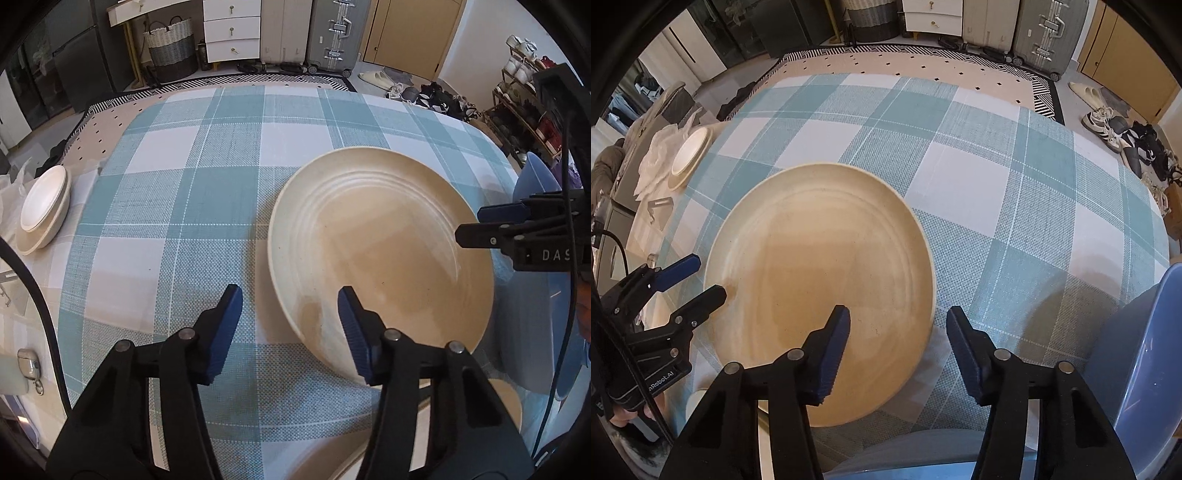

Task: Organize plates and bowls
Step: 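Close the left gripper on the plate rim while the right gripper grips it too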

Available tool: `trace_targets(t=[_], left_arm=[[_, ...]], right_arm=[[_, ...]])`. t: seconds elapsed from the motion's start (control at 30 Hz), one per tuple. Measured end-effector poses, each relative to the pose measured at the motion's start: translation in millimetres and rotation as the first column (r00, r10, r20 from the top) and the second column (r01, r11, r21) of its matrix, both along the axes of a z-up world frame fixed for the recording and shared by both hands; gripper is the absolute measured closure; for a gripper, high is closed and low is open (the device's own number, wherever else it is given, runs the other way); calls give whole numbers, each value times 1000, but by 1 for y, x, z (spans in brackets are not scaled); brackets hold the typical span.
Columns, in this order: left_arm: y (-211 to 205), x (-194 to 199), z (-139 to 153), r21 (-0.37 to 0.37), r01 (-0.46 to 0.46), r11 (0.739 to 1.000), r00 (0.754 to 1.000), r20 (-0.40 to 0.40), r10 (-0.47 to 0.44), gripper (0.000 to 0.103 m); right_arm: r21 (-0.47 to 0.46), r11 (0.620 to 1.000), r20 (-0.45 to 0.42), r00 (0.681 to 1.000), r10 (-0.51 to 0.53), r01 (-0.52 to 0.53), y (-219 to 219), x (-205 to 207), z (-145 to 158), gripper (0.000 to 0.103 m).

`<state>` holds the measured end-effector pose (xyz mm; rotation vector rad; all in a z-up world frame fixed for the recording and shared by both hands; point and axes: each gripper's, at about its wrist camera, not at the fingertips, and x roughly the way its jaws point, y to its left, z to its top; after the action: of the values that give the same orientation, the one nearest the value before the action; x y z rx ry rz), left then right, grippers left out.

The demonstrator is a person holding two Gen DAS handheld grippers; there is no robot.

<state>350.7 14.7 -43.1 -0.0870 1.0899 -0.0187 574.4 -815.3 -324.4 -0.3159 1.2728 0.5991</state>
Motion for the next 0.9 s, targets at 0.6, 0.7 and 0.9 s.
trace_targets(t=[0.6, 0.7, 0.9], left_arm=[[-5, -1, -7, 20, 6, 1000, 1000, -6, -6, 85], [-5, -2, -6, 25, 2, 1000, 1000, 6, -2, 85], [-2, -6, 5, 34, -10, 999, 999, 39, 8, 85]], right_arm=[[-26, 1000, 31, 999, 7, -6, -2, -4, -6, 77], [-24, 1000, 42, 999, 10, -9, -2, -5, -5, 77], [-16, 1000, 70, 997, 28, -27, -1, -9, 0, 77]])
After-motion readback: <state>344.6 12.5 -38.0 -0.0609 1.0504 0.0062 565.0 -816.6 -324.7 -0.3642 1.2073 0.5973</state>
